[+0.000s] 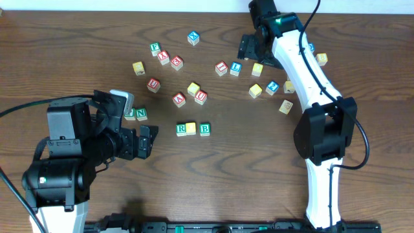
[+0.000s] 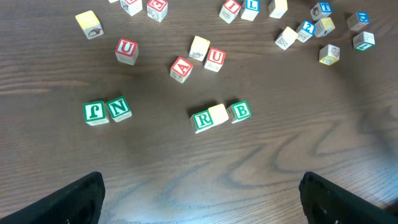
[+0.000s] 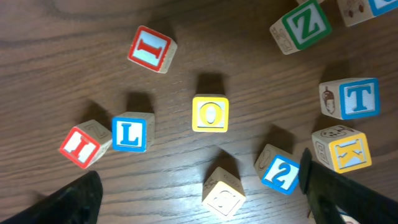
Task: Spell out ROBOT
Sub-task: 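Move the right gripper over the yellow O block in the pile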
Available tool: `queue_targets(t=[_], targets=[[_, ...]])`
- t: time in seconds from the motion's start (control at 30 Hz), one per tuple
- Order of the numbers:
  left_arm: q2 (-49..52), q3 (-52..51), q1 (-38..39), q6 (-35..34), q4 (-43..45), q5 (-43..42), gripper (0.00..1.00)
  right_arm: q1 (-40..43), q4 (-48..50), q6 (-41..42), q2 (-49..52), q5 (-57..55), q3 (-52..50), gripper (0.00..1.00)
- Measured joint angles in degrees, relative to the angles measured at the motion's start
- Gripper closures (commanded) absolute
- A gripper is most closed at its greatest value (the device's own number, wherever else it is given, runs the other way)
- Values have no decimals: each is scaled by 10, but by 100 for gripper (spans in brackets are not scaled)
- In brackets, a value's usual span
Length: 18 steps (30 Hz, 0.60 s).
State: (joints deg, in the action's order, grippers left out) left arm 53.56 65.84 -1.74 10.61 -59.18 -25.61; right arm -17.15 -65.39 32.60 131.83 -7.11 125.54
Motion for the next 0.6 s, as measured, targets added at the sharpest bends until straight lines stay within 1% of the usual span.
queue_targets(t=[0.1, 0.33, 0.4, 0.5, 0.6], targets=[[0, 0, 0, 0, 0, 0, 2, 0, 0, 1, 0, -4, 0, 2], [0, 0, 0, 0, 0, 0, 2, 0, 7, 3, 0, -20, -3, 1], [0, 0, 0, 0, 0, 0, 2, 0, 17, 5, 0, -27, -12, 2], [0, 0, 0, 0, 0, 0, 2, 0, 27, 10, 0, -32, -26, 6], [0, 0, 0, 0, 0, 0, 2, 0, 40, 24, 0, -40, -42, 7]])
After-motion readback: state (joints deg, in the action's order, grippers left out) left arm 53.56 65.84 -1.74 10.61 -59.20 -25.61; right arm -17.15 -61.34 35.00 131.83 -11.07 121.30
